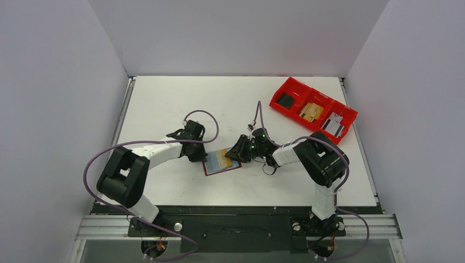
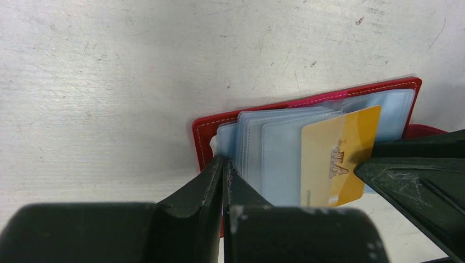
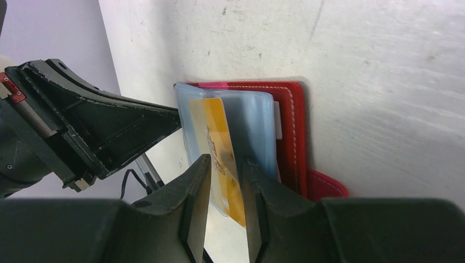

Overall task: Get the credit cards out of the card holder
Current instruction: Remove the credit card from the card holder.

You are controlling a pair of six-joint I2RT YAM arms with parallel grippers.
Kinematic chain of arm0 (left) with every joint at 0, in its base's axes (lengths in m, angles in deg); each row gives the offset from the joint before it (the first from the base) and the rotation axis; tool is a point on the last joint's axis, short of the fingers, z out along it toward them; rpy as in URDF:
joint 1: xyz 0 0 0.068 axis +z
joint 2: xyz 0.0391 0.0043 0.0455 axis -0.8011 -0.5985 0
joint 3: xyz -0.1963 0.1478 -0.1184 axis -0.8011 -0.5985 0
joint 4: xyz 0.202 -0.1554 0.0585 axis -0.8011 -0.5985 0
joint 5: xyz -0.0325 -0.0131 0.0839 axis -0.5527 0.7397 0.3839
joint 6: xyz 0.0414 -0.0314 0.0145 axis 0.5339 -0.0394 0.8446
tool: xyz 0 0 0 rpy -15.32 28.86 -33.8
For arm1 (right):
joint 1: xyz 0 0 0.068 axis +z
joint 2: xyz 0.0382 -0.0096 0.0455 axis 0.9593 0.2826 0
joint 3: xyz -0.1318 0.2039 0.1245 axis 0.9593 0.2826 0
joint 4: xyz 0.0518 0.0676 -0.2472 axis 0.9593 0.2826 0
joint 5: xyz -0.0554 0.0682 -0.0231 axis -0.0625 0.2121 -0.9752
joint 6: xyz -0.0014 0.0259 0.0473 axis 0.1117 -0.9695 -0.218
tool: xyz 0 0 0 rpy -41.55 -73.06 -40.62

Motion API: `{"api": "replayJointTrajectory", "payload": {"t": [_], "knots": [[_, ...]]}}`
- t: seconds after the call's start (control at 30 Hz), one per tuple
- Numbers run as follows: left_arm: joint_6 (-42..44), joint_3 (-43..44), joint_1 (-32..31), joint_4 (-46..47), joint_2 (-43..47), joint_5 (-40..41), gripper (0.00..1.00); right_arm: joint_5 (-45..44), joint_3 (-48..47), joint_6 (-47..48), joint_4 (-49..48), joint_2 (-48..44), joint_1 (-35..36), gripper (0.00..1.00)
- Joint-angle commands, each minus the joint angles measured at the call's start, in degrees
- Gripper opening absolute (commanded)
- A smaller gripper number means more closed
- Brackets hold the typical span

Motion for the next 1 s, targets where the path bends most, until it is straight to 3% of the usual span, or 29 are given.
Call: {"api": "replayJointTrajectory", "payload": {"t": [0.0, 0.1, 0.3, 0.97], "knots": [[0.9, -1.0, -0.8, -3.5, -3.3, 2.3, 0.0, -0.2, -2.4, 2.4, 1.3, 2.5, 1.4, 0.25], [0.9, -0.9, -0.9, -3.5, -3.2, 2.3, 0.0, -0.2, -2.4, 2.1, 0.8, 2.8, 1.6, 0.21], [0.9, -0.9, -0.9, -3.7, -3.2, 2.7, 0.0, -0.8, -1.1, 1.8, 0.6, 1.3, 0.7, 0.0], [2.1, -1.8, -0.9, -3.3, -0.3, 2.7, 0.0, -5.4, 2.7, 7.1, 11.4, -12.1, -4.8, 0.0]]}}
